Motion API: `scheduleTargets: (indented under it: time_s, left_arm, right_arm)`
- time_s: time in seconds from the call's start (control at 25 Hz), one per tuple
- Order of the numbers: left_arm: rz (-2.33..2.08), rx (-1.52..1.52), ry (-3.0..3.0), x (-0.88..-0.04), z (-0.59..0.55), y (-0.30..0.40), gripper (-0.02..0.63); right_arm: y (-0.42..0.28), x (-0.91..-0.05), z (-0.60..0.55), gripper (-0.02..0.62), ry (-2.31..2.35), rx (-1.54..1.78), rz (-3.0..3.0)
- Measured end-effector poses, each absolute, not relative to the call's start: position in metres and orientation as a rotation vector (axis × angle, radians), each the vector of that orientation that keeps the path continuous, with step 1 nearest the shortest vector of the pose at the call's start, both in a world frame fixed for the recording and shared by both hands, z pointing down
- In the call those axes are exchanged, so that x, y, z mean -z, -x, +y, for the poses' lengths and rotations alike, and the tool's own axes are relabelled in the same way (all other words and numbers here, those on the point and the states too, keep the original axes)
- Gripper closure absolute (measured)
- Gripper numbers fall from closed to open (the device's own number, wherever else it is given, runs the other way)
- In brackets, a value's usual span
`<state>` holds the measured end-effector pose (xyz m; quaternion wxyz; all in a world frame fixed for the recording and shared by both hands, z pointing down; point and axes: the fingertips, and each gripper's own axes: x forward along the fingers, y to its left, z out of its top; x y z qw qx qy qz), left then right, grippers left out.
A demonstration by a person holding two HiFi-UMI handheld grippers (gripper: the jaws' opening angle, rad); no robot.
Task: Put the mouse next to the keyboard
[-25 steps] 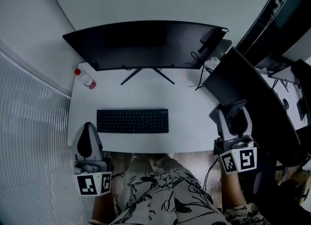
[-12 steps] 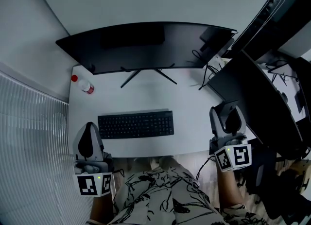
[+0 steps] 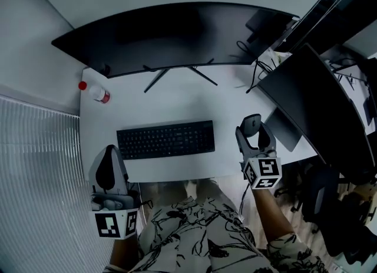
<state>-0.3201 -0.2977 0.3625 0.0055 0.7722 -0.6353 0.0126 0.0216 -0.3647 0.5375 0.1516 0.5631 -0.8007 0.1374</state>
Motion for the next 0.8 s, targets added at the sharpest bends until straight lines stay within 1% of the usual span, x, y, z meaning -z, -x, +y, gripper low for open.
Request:
scheduleTargets:
  time_s: [0.48, 0.8]
  left_arm:
    - [-1.922, -0.091, -2.419, -0.386, -0.303, 0.31, 0.604]
    - [-1.909, -0.119, -2.393, -0.398, -0.304, 0.317, 0.605]
  right_arm:
    - [-0.007, -0.662, -0.356, 0.293, -1.47, -0.611, -2.096]
    - [-0.002, -0.706, -0.348, 0.293, -1.406, -0.713, -1.978]
